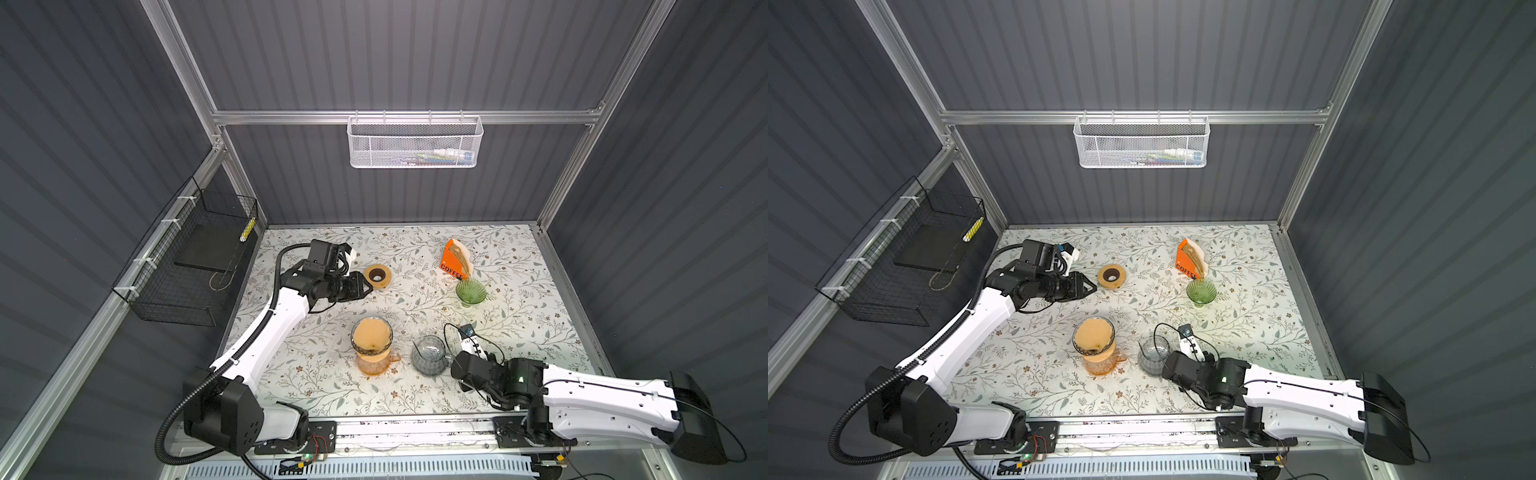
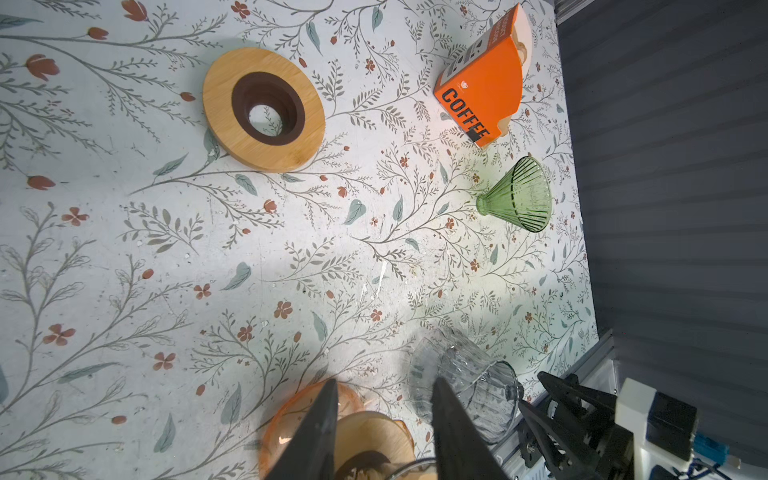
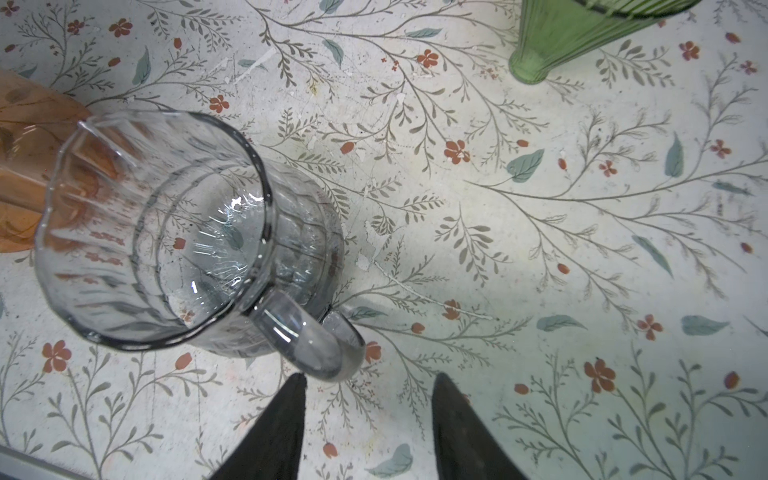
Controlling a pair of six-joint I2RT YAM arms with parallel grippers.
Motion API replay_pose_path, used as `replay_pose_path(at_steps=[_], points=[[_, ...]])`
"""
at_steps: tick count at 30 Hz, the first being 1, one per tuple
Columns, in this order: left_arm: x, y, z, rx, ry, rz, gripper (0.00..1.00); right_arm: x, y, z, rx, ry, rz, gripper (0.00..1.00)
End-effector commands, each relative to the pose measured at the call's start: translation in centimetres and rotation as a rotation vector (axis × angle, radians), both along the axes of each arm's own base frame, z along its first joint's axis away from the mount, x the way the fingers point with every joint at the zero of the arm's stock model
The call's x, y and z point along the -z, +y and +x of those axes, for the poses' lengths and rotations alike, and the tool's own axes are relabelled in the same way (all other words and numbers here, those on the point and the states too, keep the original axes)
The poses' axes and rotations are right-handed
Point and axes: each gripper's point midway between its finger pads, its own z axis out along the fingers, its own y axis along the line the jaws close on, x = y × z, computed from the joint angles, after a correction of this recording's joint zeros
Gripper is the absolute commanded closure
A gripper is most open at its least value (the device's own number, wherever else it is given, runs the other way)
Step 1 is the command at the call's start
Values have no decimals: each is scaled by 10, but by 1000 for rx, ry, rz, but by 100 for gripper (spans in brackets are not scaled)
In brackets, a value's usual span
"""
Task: Place the coffee filter in the dripper
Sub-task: 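Open the right gripper and release the glass pitcher handle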
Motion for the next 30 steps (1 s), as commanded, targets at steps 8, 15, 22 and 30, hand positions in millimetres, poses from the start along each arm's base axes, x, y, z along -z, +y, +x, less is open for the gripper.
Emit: replay_pose_path(at_steps=[8, 15, 22, 30], points=[[-7, -8, 5, 12, -19, -3, 61, -15, -12, 2, 7, -33, 8, 49], [-5, -8, 7, 9, -7, 12, 62, -12, -12, 2, 11, -31, 13, 49], [-14, -10, 10, -1, -32, -6, 62, -21, -13, 3, 3, -40, 18, 49], [-17, -10, 6, 3, -31, -4, 61, -22, -11, 5, 2, -38, 33, 48]])
